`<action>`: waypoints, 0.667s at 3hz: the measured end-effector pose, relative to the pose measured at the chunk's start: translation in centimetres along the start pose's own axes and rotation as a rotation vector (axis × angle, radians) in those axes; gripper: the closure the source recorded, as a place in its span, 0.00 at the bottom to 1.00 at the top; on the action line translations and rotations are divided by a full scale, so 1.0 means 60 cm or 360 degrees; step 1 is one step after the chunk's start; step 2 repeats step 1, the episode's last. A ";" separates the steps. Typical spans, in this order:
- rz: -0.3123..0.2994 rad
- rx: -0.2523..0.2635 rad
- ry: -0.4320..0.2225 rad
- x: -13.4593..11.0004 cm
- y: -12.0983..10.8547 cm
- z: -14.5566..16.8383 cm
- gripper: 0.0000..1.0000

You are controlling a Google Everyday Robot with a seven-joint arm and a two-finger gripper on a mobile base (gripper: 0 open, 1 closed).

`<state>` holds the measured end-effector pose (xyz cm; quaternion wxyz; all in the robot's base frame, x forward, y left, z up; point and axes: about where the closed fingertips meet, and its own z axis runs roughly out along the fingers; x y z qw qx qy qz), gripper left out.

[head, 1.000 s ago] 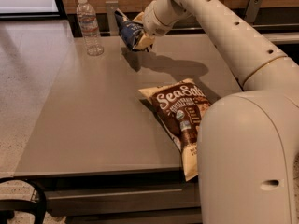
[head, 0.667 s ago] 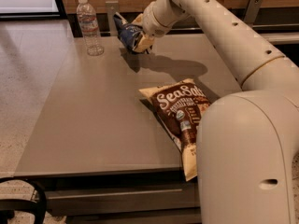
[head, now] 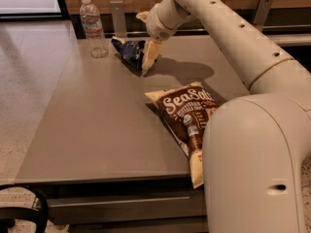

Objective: Move blue chip bag near water bottle

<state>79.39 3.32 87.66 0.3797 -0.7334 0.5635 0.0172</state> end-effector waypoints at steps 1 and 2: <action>0.0000 0.0000 0.0000 0.000 0.000 0.000 0.00; 0.0000 0.0000 0.0000 0.000 0.000 0.000 0.00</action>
Offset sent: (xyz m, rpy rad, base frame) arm 0.0000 0.0000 0.0000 0.0000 0.0000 0.0000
